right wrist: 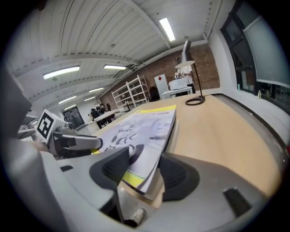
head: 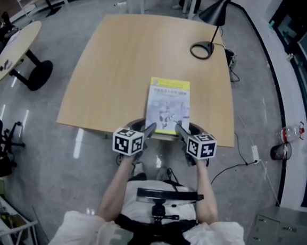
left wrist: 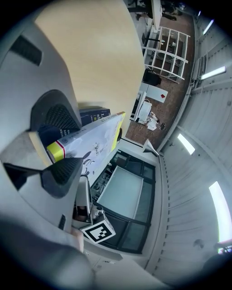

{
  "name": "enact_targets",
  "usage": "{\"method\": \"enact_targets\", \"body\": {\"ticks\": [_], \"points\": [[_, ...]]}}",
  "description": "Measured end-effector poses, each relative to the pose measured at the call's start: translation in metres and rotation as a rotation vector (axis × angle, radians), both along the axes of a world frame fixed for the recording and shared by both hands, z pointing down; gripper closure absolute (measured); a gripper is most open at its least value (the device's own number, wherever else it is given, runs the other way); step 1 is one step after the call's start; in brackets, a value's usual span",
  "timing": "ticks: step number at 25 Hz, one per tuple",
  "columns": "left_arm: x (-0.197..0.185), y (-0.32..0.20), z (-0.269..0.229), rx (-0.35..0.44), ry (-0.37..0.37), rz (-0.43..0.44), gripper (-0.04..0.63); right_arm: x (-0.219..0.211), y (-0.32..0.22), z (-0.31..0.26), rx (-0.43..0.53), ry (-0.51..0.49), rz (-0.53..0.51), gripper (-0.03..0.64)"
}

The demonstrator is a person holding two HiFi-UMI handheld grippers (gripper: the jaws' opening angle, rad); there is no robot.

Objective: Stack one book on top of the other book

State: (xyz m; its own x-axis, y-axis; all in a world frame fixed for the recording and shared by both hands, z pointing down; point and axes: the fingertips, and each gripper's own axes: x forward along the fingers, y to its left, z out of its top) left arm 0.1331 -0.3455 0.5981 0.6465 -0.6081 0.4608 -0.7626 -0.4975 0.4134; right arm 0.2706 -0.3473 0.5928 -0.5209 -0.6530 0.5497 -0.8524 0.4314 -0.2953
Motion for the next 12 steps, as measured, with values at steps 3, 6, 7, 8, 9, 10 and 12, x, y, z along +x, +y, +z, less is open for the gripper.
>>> {"method": "enact_targets", "body": {"ticks": [3,6,7,8,9,10,12], "points": [[0.002,-0.003,0.005,-0.013,0.002,0.005,0.417,0.002,-0.003,0.004,-0.009,0.001,0.001,0.393],[0.005,-0.002,0.009,-0.025,0.005,0.022,0.416,0.004,0.000,0.008,-0.017,-0.010,0.004,0.393],[0.004,0.000,0.011,-0.030,0.006,0.025,0.416,0.004,0.002,0.010,-0.019,-0.010,0.007,0.393],[0.002,0.001,0.012,-0.033,0.007,0.026,0.417,0.002,0.004,0.012,-0.021,-0.008,0.009,0.393],[0.001,0.002,0.014,-0.036,0.009,0.026,0.416,0.001,0.005,0.013,-0.023,-0.003,0.011,0.393],[0.000,0.003,0.016,-0.042,0.009,0.026,0.416,0.000,0.005,0.014,-0.025,0.001,0.011,0.393],[0.000,0.003,0.021,-0.056,0.008,0.027,0.416,0.000,0.005,0.016,-0.033,0.009,0.012,0.393]]}}
